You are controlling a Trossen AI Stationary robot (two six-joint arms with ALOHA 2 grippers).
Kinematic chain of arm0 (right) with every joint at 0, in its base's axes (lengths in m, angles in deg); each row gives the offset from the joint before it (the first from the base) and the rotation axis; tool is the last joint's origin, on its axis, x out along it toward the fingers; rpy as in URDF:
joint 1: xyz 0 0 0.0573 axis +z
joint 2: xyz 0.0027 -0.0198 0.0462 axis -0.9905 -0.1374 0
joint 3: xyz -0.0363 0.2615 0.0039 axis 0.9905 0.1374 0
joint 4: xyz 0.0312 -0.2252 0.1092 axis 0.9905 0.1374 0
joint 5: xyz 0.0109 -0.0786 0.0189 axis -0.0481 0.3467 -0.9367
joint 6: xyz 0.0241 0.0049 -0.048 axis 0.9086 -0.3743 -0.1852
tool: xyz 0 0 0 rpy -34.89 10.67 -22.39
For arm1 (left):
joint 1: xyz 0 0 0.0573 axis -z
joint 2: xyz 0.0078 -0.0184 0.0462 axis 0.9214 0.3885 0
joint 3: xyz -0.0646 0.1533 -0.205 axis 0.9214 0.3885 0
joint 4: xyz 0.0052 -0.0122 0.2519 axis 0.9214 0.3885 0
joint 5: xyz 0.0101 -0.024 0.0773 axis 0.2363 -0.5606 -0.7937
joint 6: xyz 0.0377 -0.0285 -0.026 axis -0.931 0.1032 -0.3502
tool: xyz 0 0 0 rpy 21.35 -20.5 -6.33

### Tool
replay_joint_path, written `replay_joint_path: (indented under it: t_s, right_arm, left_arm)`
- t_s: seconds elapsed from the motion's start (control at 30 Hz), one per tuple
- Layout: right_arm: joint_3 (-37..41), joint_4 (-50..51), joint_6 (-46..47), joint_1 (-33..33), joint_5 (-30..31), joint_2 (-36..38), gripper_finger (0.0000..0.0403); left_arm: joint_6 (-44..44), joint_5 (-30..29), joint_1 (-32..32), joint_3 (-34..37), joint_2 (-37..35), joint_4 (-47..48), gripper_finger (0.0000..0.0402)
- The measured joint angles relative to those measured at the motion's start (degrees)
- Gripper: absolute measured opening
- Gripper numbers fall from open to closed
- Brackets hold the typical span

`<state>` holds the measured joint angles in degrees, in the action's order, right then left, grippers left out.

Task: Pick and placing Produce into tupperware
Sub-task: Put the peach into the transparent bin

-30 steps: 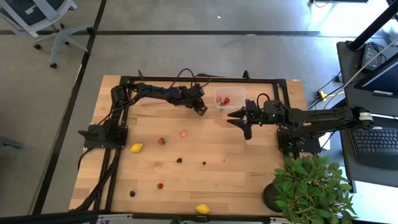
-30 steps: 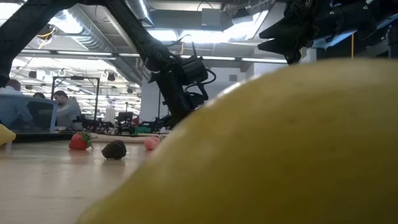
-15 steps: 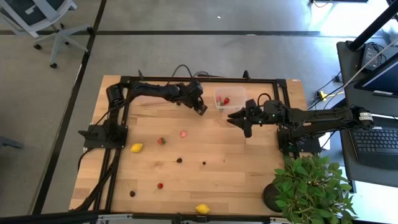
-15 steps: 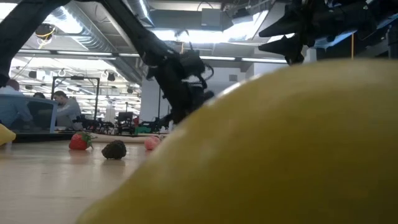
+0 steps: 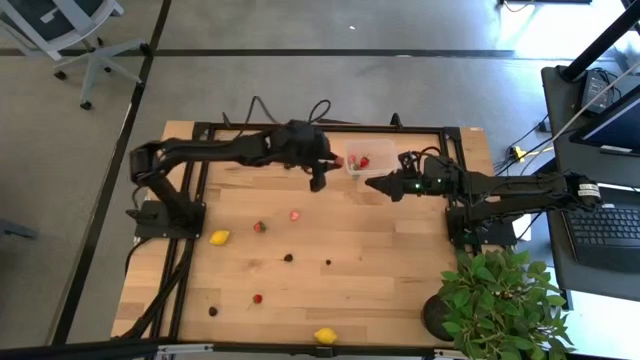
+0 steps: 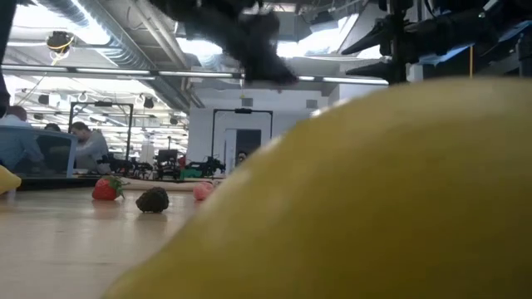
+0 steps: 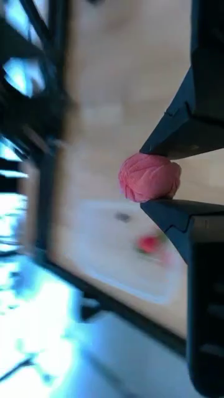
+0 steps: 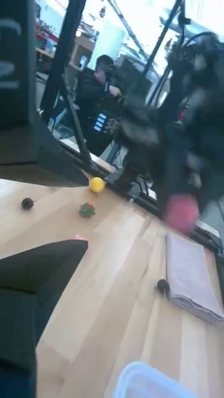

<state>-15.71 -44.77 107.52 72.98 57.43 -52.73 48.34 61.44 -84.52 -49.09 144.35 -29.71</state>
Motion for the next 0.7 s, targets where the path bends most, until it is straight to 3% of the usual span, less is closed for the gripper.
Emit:
replay_joint_path:
  t_s: [0.17,0.37,0.53,0.7]
  right_arm:
    - [0.0,-1.6,-3.3,0.0,0.1,-0.6,0.0152]
    - [-0.1,-6.8,-5.4,0.0,-1.5,-2.2,0.0161]
    - [-0.1,-6.6,-4.7,0.1,-5.1,-2.6,0.0216]
    - [-0.1,-7.1,-1.8,1.1,-5.1,-2.7,0.0293]
  left_arm:
    - [-2.2,-1.7,5.4,-0.1,-3.3,-4.3,0.0106]
    - [-4.5,-8.6,10.6,-0.1,-2.0,-5.5,0.0098]
    - [-4.6,-13.6,12.9,-0.1,-1.4,-6.1,0.0094]
    - [-4.2,-14.7,13.6,-0.1,-1.0,-6.4,0.0102]
